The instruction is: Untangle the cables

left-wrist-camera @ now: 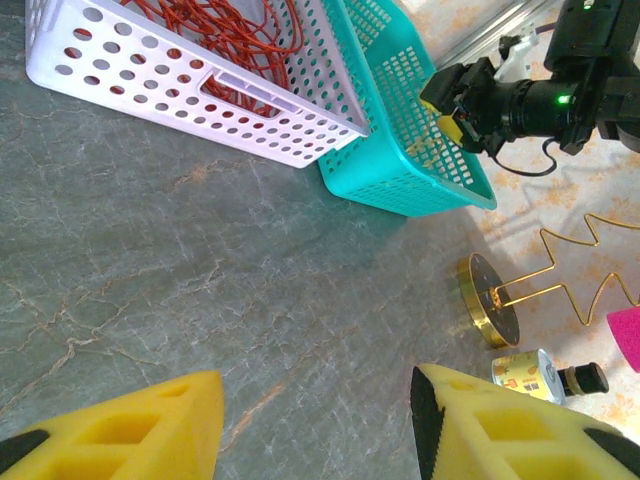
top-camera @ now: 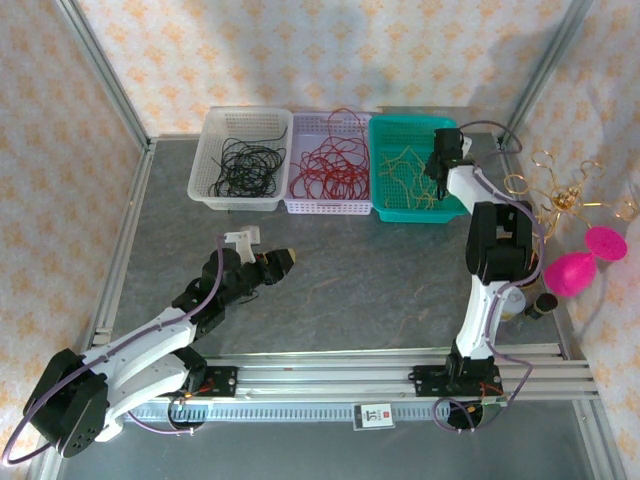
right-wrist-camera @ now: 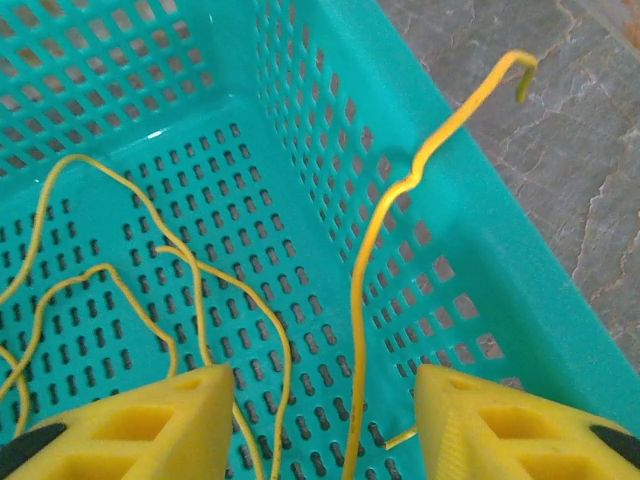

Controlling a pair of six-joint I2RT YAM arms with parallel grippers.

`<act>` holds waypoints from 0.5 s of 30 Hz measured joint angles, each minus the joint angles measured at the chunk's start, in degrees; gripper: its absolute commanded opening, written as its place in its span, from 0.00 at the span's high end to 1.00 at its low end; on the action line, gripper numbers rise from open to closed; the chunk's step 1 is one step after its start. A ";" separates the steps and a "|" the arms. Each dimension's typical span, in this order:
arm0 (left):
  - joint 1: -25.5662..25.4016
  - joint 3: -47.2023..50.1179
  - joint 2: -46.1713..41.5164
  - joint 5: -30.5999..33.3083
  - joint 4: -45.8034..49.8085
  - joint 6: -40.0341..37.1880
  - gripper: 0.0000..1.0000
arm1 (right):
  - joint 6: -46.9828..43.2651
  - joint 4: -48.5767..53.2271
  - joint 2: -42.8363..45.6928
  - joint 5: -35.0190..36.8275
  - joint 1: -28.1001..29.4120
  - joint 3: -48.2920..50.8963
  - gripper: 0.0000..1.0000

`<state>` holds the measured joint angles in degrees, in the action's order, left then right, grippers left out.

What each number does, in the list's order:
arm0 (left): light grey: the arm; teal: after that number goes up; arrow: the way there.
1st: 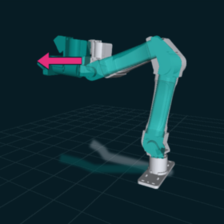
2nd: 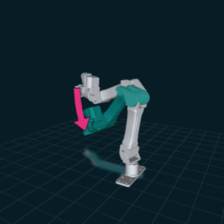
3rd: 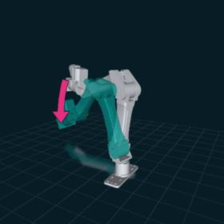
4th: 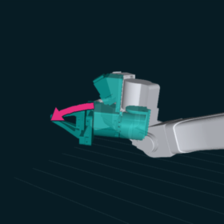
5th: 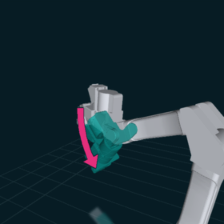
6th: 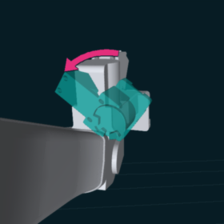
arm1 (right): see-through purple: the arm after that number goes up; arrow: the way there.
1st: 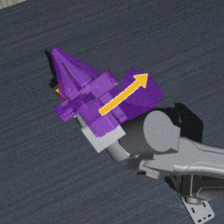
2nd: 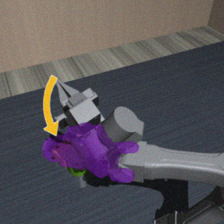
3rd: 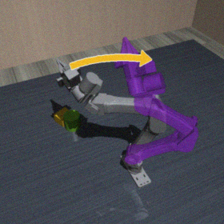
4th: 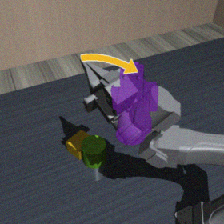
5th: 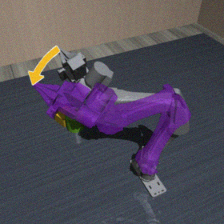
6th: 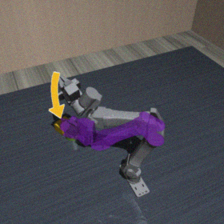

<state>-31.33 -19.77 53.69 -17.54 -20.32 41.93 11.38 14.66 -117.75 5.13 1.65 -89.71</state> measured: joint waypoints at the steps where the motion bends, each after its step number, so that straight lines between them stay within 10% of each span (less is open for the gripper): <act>1: 0.00 0.00 0.00 0.00 0.00 0.00 0.48 | 0.11 -0.17 -0.35 -0.02 0.00 0.00 0.56; 10: 0.00 0.00 0.00 0.02 0.44 0.00 0.48 | 0.81 -1.81 -4.02 -0.22 0.00 -0.28 0.96; 15: 0.00 0.00 -0.33 0.02 0.79 -0.04 0.47 | -0.50 -2.25 -3.61 0.85 0.52 -0.28 1.00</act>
<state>-31.33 -19.77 53.36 -17.52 -19.53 41.89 10.87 12.40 -121.36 5.98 2.17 -90.00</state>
